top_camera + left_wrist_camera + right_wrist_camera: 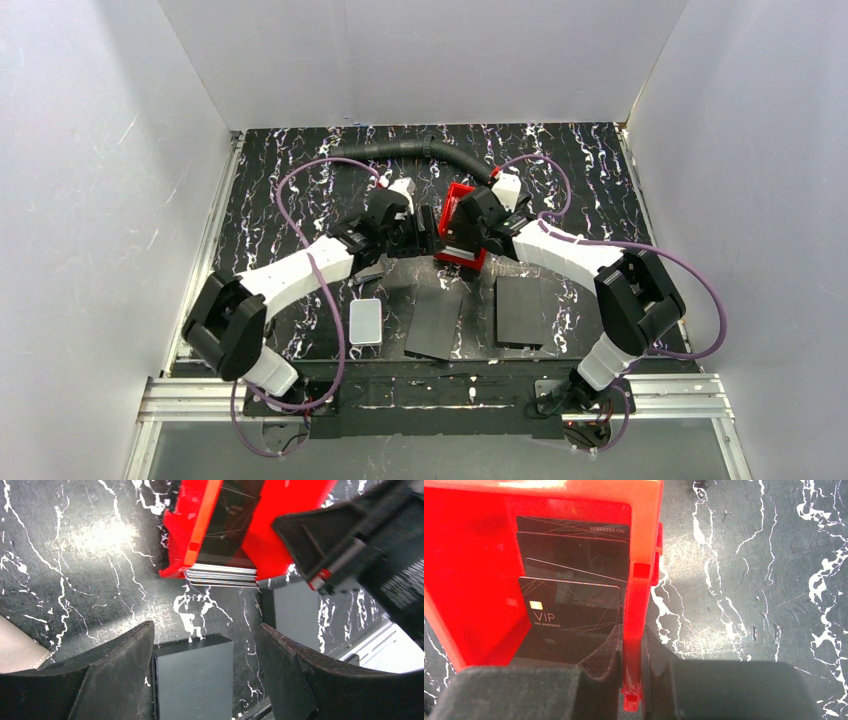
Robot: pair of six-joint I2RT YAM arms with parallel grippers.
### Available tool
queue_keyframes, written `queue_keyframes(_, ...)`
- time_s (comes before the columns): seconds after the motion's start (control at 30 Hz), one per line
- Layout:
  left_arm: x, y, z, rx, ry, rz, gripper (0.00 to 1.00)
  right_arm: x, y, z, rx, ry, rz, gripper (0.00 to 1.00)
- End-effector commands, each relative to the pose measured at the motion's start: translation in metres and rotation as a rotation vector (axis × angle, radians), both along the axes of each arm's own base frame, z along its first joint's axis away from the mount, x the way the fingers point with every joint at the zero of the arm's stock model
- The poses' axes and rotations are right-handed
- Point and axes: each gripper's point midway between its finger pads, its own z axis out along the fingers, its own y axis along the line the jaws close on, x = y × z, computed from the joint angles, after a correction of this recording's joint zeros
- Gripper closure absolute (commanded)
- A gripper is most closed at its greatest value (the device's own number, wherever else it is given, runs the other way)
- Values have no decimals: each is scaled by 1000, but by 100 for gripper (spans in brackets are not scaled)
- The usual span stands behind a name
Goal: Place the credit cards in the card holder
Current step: Pick up the credit card from the storage box.
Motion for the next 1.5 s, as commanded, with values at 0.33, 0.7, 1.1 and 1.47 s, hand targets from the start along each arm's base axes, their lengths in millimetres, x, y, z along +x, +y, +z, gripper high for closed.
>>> queue_keyframes(0.33, 22, -5, -48, 39, 165, 187, 34, -24, -17, -35, -74, 154, 9, 99)
queue_keyframes(0.7, 25, -23, -48, -213, 296, 417, 49, -27, -20, -37, -66, 146, 1, 99)
queue_keyframes(1.1, 25, -30, -61, -310, 417, 578, 68, -27, -20, -35, -54, 136, 2, 99)
queue_keyframes(1.47, 27, -33, -72, -299, 433, 584, 72, -29, -20, -31, -35, 115, 13, 99)
